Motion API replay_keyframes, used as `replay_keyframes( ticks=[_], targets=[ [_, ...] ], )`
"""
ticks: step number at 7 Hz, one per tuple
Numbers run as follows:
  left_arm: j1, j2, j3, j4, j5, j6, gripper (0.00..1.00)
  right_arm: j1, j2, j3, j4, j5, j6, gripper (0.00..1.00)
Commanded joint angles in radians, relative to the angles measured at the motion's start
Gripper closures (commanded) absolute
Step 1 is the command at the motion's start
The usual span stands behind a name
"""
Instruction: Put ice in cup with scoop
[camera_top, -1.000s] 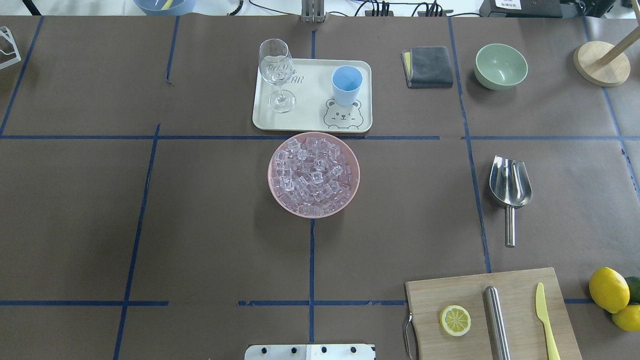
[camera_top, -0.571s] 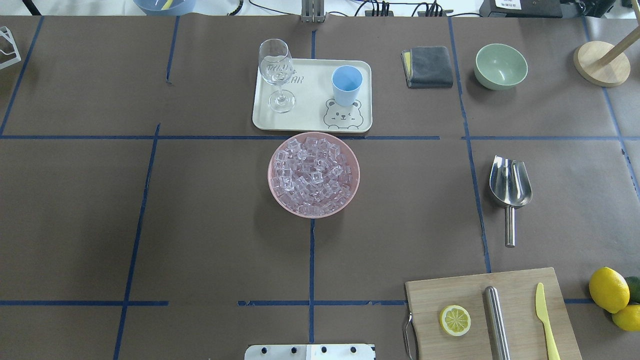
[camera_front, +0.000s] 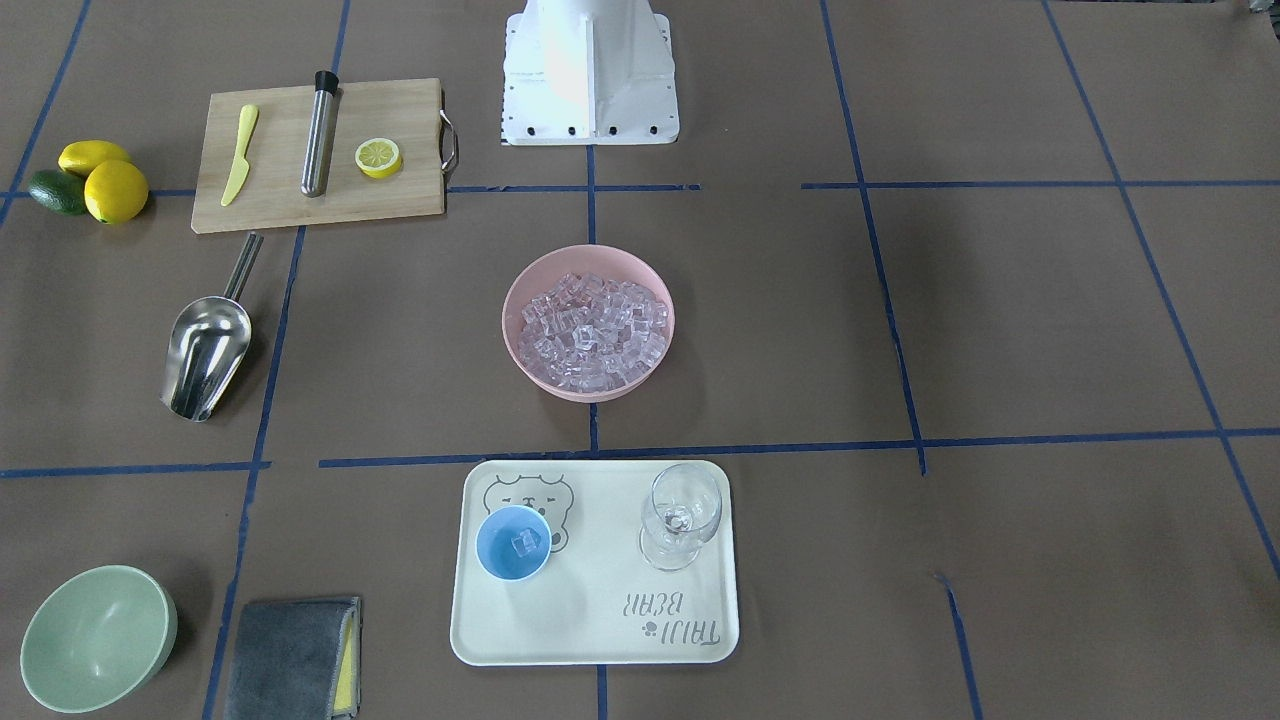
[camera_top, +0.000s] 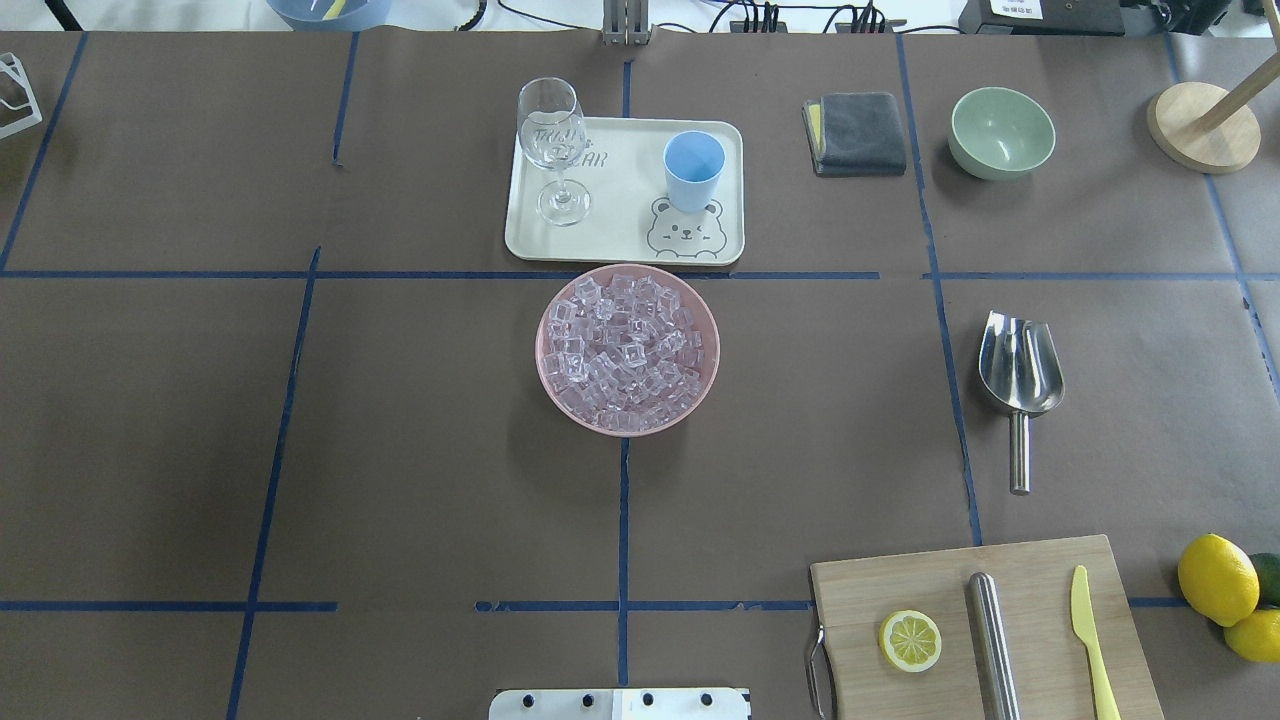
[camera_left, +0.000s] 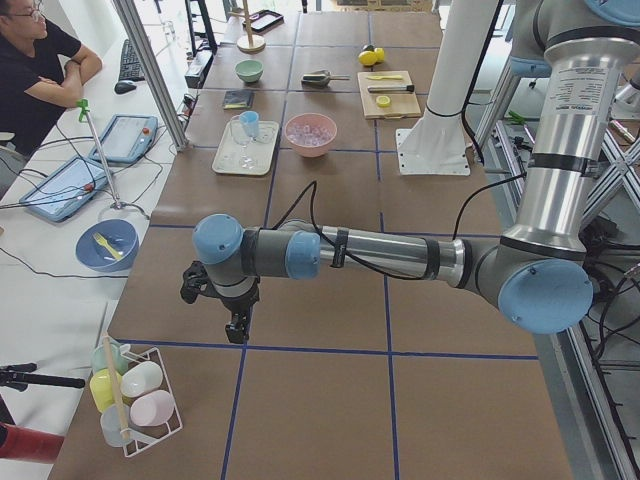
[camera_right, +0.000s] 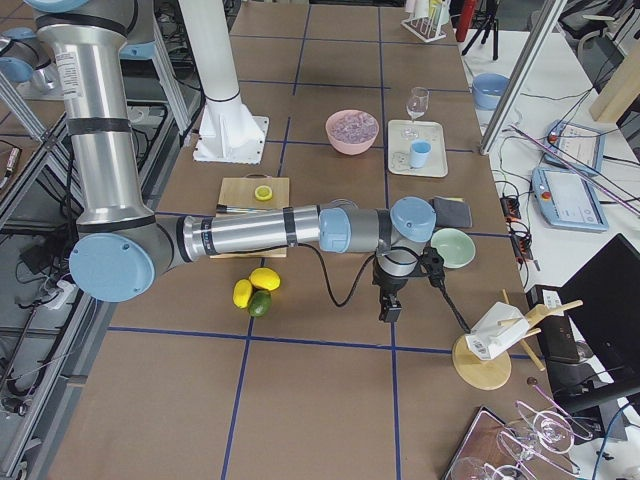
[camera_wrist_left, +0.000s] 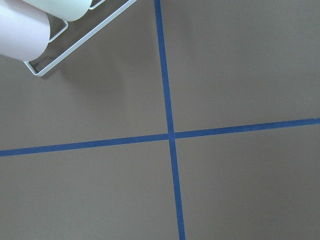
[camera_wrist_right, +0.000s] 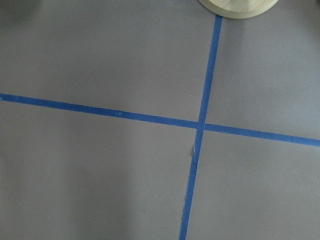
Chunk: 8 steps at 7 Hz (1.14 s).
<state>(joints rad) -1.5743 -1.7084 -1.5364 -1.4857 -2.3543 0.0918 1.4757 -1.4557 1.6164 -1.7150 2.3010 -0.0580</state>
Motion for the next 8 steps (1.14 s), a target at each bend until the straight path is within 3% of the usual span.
replay_keyframes(
  ticks=[1,6,8],
  targets=[
    [-0.001,0.003,0.005,0.007,0.001,-0.001,0.0,-0.017,0.0,-0.004,0.0,0.0,0.003,0.0],
    [-0.001,0.013,-0.008,0.01,0.001,-0.003,0.0,-0.028,-0.012,-0.007,-0.003,0.003,0.003,0.0],
    [-0.001,0.013,-0.011,0.012,0.0,-0.003,0.0,-0.026,-0.028,-0.016,-0.003,0.104,0.003,0.0]
  ],
)
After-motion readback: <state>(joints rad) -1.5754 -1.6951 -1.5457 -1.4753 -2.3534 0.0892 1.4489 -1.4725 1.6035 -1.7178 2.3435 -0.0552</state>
